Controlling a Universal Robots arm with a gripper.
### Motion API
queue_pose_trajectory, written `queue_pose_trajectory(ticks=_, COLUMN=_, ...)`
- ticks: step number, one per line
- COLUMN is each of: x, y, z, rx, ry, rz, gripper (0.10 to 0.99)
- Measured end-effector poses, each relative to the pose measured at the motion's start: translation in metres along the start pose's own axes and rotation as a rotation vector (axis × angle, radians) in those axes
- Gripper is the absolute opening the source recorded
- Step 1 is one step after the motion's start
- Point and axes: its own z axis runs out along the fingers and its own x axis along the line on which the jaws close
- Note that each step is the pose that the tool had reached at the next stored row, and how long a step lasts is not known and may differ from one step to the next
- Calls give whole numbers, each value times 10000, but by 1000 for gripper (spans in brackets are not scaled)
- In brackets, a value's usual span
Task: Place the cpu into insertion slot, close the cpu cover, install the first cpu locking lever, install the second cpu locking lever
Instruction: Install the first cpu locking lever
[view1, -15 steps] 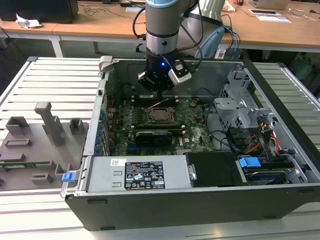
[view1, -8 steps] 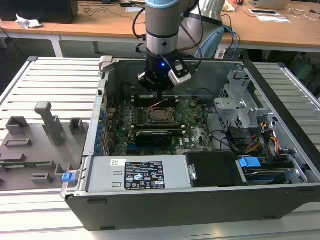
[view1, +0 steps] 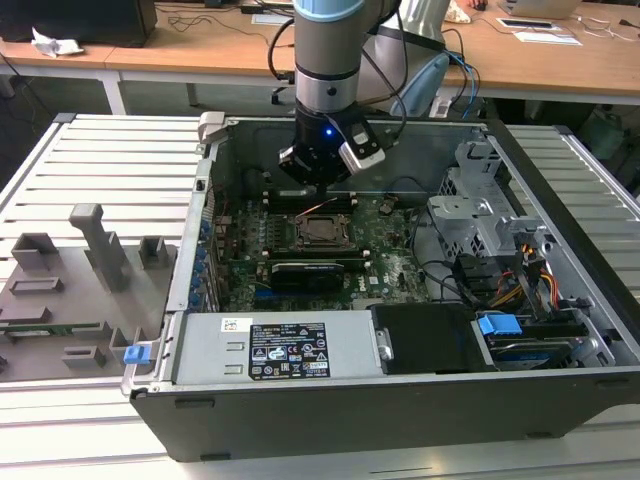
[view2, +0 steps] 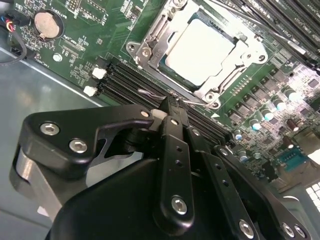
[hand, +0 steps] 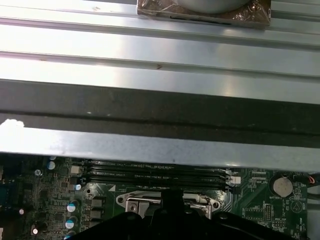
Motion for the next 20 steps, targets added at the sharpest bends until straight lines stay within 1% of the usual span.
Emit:
queue_pose_trajectory(ticks=7, x=-18, y=2, z=38, rx=1, ry=1, rz=-1, gripper=106)
queue_pose_trajectory(ticks=20, x=-38, y=20, z=84, rx=0, ry=0, rz=-1, gripper=106)
